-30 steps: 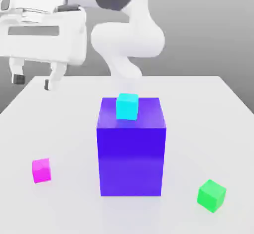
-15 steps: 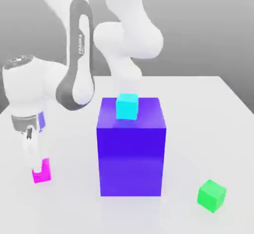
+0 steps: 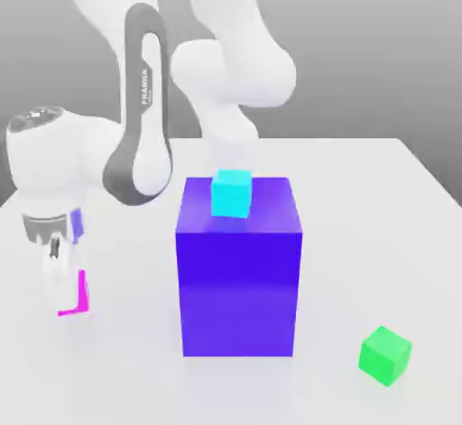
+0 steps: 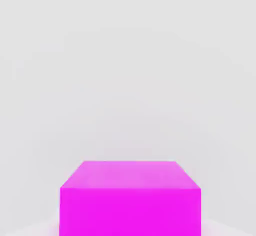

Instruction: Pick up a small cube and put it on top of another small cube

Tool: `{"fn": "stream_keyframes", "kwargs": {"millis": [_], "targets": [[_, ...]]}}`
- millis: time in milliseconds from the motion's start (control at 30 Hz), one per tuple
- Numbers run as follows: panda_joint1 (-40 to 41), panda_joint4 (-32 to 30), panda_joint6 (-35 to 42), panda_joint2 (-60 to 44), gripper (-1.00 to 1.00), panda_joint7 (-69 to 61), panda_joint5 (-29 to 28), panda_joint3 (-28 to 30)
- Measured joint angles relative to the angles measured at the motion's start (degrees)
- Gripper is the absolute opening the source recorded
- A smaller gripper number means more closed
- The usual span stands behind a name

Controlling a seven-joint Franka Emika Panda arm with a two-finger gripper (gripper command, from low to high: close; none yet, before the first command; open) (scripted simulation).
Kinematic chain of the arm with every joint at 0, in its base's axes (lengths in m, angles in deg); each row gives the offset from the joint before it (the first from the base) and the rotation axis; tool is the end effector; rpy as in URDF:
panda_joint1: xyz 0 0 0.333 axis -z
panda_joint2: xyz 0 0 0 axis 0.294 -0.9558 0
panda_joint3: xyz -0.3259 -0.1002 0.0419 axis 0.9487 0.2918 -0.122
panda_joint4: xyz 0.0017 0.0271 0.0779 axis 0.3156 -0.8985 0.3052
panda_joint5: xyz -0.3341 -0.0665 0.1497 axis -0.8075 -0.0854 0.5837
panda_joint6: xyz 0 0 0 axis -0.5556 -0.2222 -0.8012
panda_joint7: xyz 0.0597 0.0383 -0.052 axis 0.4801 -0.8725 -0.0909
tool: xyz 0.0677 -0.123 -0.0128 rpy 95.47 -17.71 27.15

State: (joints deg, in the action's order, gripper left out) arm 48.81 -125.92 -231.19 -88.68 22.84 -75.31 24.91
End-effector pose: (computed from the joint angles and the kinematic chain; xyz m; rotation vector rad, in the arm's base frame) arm 0.3073 -0.2498 0.2072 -1.6260 2.6854 -0.0183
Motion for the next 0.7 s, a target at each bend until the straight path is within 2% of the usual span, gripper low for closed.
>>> {"fn": "stream_keyframes", "kwargs": {"millis": [400,633,700], "targets": [[-25.32,10.88,11.55,5.25,-1.0,19.65,-9.97,-12.75],[-38.69,14.78,15.88,5.13,-1.0,36.31,-11.44,-23.01],[-43.75,14.01,15.4,4.16,-1.0,40.6,-9.61,-24.25]]}}
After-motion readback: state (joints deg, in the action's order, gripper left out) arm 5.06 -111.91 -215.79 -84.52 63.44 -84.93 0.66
